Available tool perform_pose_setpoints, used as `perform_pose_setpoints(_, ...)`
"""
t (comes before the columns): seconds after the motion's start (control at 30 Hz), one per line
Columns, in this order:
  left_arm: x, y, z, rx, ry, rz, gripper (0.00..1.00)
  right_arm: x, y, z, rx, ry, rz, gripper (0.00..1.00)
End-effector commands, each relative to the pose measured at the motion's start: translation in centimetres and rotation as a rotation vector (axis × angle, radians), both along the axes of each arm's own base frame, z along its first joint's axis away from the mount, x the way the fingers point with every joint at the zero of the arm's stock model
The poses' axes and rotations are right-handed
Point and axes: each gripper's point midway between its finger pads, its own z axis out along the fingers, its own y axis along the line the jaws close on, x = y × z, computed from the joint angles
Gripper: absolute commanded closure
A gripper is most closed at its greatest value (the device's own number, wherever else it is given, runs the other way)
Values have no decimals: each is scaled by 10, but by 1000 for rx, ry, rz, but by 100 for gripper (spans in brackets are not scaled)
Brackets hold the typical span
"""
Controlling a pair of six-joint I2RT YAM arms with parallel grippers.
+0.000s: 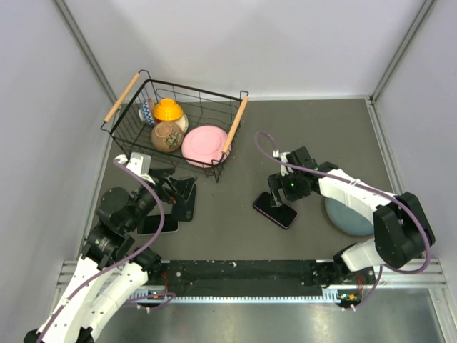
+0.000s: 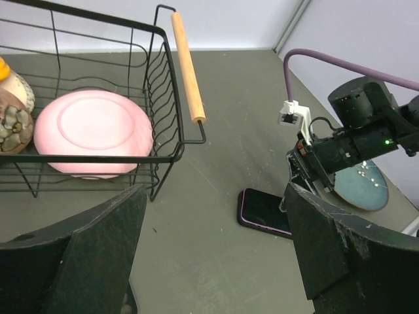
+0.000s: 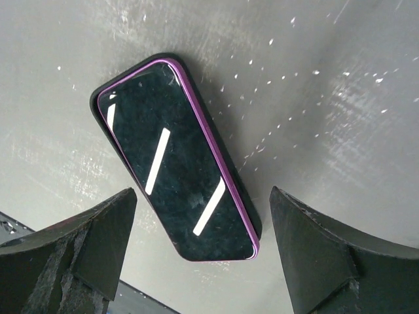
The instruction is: Put the phone into the phone case
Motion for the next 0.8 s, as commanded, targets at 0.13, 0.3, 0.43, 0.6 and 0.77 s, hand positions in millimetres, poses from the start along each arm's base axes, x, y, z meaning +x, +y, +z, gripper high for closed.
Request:
perform_pose_setpoints(0.13,-9,-16,-35,-13,158,-80,11,-8,15,-15,66,81,5,18)
perform_pose_setpoints(0.3,-11,-24,-59,-32,256,-105,15,-14,31,-18,161,111,23,21)
perform_pose_setpoints(0.43,-11,-25,-73,-39,286,-103,17,-28,47,-21,223,138,35,24)
perform_pose_setpoints(0.6,-7,-24,-90,-40,331,-78,19,-42,79,-22,277,172,8,27)
perform_pose_setpoints(0.77,-6,-27,-109,-44,380,-79,21,-46,104,-20,272,139,-1,28)
